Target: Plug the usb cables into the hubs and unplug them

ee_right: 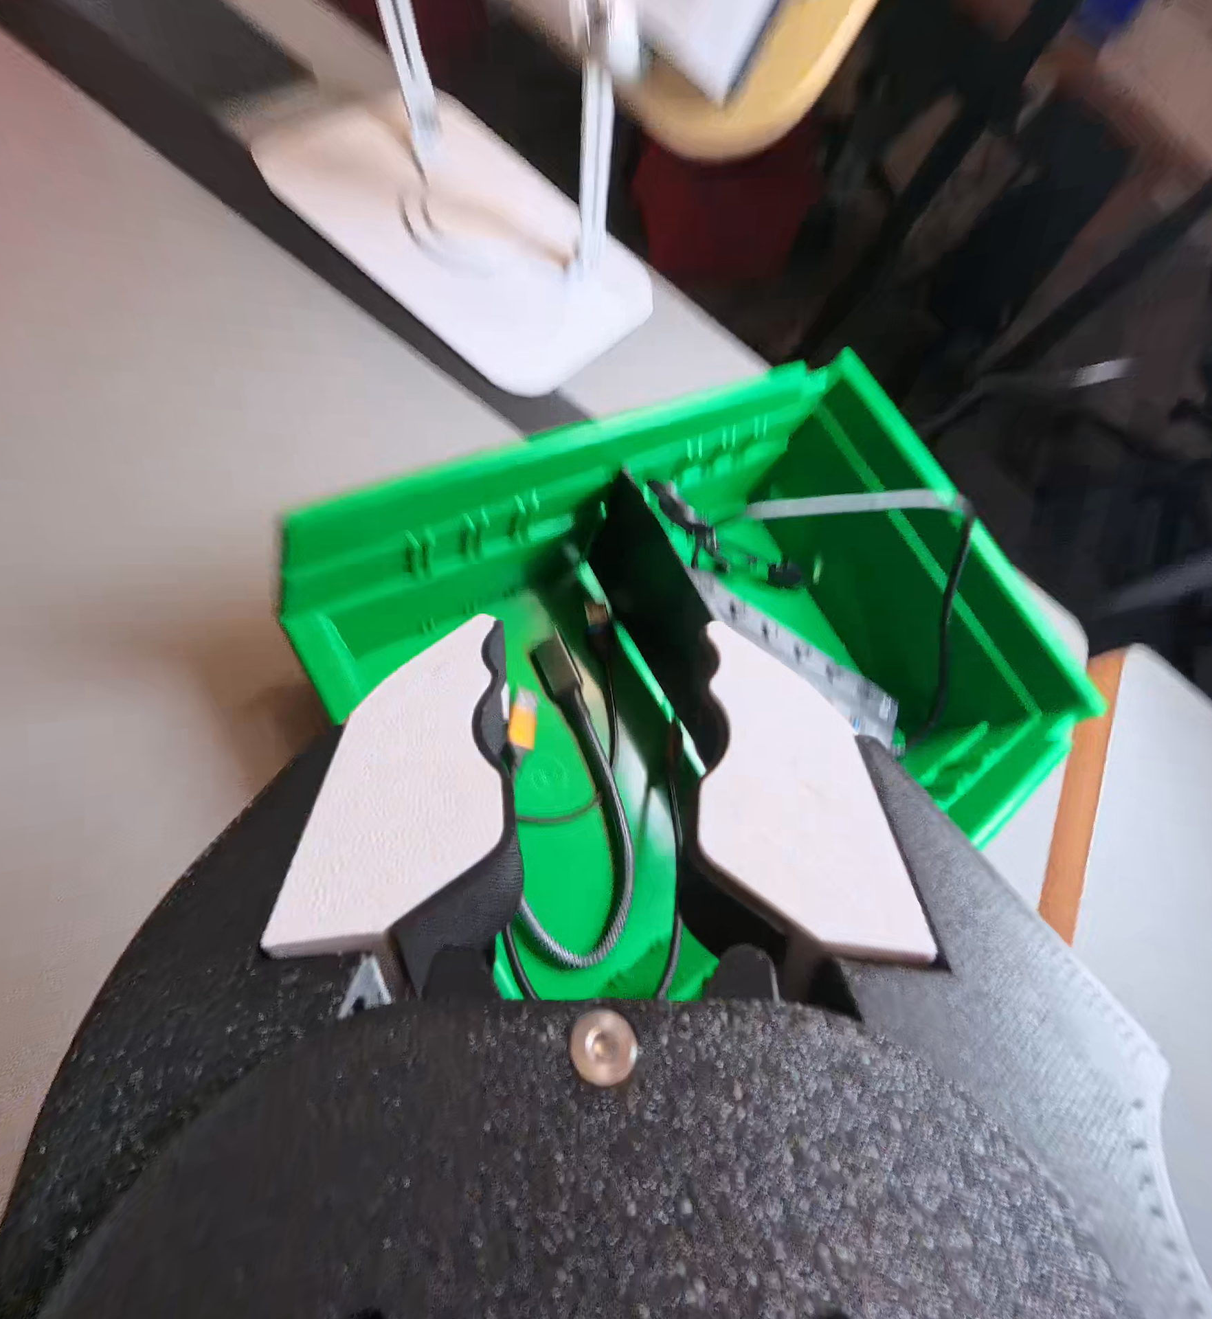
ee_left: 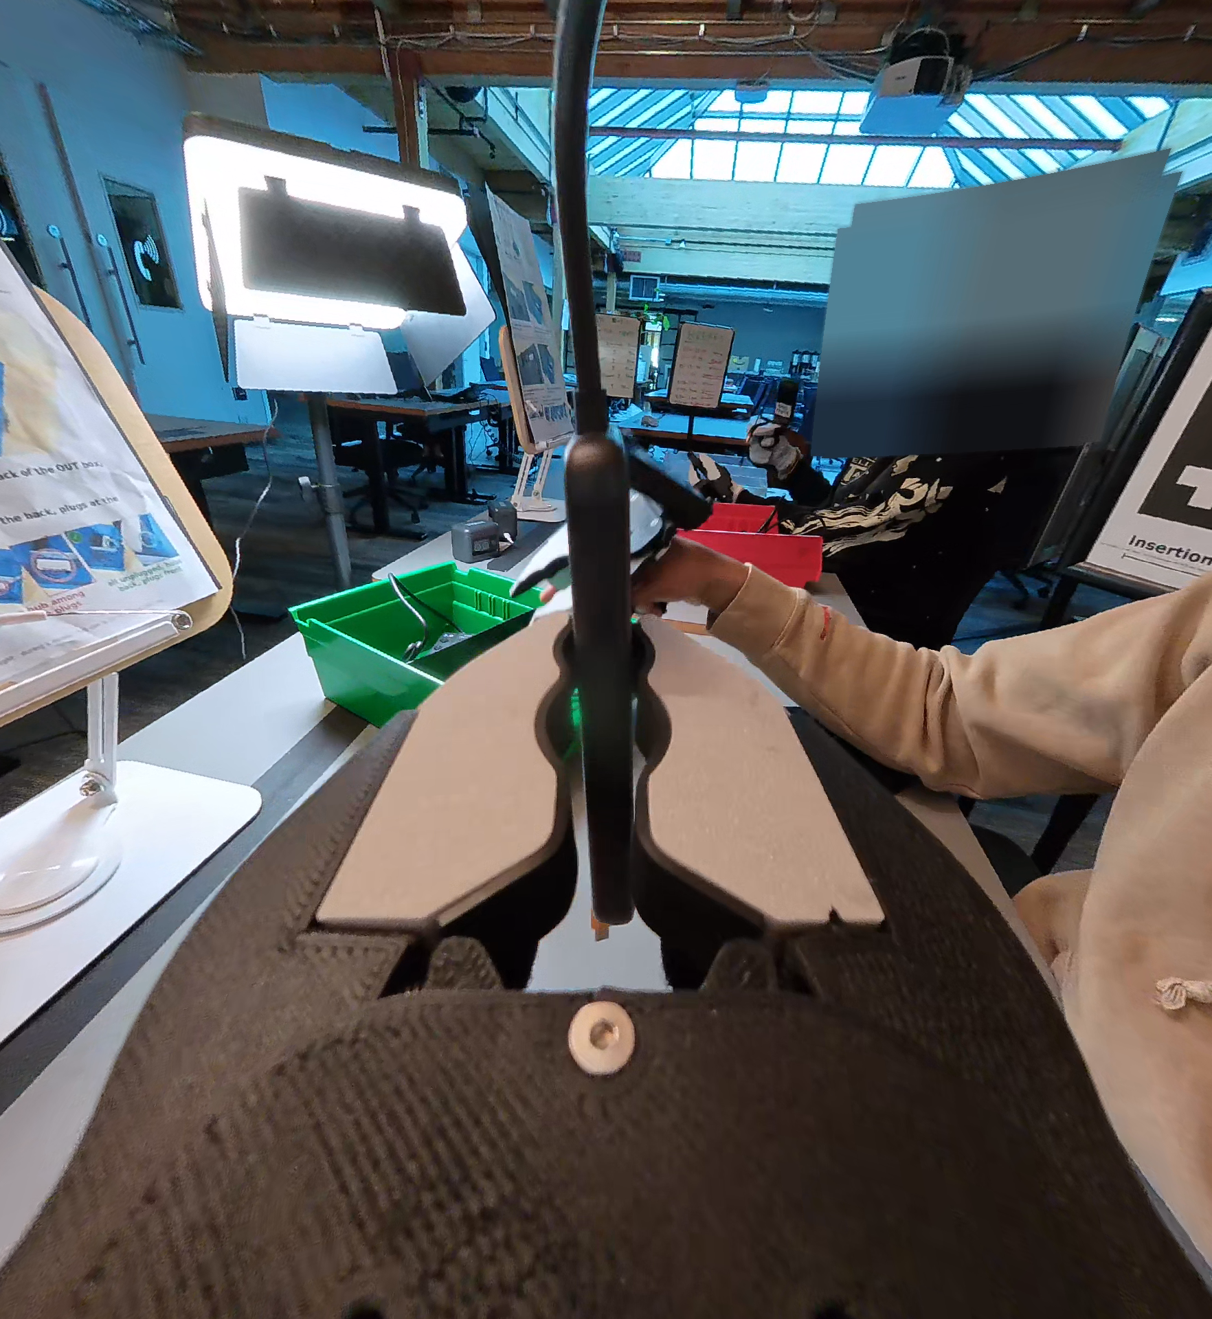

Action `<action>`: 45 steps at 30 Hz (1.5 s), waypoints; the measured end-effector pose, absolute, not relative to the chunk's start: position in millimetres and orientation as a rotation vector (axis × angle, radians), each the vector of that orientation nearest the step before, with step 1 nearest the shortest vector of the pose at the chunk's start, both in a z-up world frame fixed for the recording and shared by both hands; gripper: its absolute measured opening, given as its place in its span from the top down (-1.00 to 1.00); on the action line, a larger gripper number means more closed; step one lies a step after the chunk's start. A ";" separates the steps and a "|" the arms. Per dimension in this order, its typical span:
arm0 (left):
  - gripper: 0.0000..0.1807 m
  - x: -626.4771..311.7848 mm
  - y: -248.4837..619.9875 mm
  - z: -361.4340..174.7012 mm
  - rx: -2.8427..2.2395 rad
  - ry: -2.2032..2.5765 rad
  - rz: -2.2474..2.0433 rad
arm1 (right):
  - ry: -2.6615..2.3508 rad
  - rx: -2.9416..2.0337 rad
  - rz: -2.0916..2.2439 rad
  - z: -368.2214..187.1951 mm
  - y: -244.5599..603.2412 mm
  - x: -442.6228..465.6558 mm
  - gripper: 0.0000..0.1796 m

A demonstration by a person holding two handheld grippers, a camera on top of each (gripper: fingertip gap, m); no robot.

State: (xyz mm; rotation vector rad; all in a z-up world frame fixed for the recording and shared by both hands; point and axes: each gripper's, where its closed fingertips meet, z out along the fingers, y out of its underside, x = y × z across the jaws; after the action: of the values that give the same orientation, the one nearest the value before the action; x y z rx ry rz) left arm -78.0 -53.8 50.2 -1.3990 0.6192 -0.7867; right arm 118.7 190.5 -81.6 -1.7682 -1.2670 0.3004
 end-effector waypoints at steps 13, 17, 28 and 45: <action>0.86 -56.3 -41.8 47.0 -1.335 0.516 -0.879 | -1.503 -1.028 1.315 41.4 -57.4 22.4 0.68; 0.87 -42.0 -44.6 50.0 -1.296 0.501 -0.914 | -1.433 -1.121 1.438 7.7 -68.7 -16.4 0.66; 0.87 -1.8 -58.8 43.5 -1.340 0.623 -1.020 | -1.271 -1.009 1.591 27.0 -60.1 -5.3 0.89; 0.86 2.0 -69.1 41.5 -1.391 0.754 -0.973 | -1.209 -0.877 1.788 48.7 -59.2 15.1 0.94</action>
State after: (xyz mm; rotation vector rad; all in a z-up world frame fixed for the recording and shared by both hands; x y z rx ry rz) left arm 2.0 -69.1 41.5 -1.3913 0.7543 -0.9727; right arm 15.1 -59.2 48.7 -0.8769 -1.2089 1.7885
